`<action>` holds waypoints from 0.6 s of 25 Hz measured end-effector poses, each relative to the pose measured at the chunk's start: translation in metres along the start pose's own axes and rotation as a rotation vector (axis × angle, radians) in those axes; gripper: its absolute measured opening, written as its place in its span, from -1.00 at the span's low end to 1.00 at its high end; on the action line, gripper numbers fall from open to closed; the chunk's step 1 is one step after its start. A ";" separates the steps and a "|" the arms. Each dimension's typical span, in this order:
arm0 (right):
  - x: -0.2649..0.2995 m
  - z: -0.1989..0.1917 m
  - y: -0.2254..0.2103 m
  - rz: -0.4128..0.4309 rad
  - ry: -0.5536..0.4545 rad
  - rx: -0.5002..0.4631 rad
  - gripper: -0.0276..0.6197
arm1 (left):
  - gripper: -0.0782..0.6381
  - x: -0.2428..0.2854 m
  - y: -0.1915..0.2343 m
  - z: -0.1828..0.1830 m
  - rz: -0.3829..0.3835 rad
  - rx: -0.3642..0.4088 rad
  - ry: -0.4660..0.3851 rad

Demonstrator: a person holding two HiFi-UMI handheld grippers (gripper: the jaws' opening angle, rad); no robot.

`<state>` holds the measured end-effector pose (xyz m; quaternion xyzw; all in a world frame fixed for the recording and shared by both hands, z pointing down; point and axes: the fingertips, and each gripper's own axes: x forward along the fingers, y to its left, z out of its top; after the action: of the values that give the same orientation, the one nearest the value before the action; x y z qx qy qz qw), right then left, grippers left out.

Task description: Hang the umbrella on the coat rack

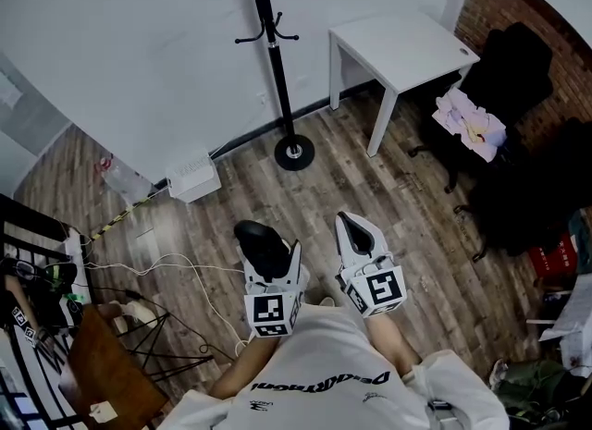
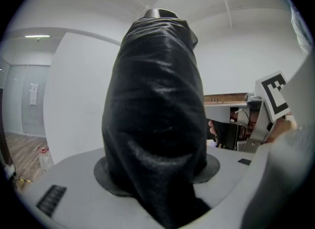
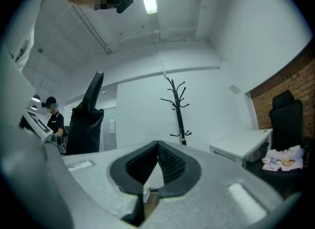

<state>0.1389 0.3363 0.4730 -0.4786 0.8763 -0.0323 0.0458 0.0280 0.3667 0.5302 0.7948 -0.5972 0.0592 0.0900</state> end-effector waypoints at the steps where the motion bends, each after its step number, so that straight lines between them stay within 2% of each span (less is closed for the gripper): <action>1: 0.000 -0.003 0.001 0.001 0.004 0.000 -0.92 | -0.12 0.000 0.001 -0.001 0.003 -0.003 -0.002; 7: 0.026 -0.013 -0.008 -0.002 0.015 -0.008 -0.92 | -0.12 0.022 0.019 0.003 0.009 -0.006 -0.029; 15: 0.124 -0.019 -0.032 0.003 0.032 -0.042 -0.92 | -0.12 0.107 0.073 0.014 0.003 -0.030 -0.038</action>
<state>0.0962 0.2148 0.4886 -0.4776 0.8780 -0.0215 0.0219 -0.0125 0.2439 0.5438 0.7936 -0.6007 0.0352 0.0904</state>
